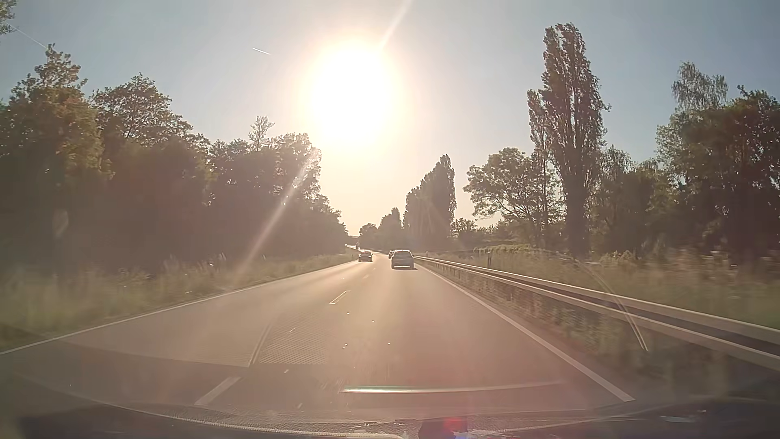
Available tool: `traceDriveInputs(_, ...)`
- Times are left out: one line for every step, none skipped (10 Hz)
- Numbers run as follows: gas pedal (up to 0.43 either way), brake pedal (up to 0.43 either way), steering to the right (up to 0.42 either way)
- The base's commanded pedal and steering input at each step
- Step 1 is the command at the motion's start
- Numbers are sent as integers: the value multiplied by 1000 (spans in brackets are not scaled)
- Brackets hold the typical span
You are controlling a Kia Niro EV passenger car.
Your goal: Follow the waypoints while adhering to traffic rules and regulations
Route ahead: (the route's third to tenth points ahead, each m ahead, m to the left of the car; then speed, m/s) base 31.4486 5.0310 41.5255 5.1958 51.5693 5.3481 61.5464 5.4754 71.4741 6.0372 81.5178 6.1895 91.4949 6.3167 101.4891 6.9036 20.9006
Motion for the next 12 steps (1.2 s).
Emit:
traceDriveInputs(150,0,-3)
traceDriveInputs(150,0,-3)
traceDriveInputs(150,0,-3)
traceDriveInputs(150,0,-3)
traceDriveInputs(150,0,-3)
traceDriveInputs(150,0,-3)
traceDriveInputs(150,0,-3)
traceDriveInputs(150,0,-3)
traceDriveInputs(150,0,-3)
traceDriveInputs(150,0,-3)
traceDriveInputs(150,0,-3)
traceDriveInputs(150,0,-3)
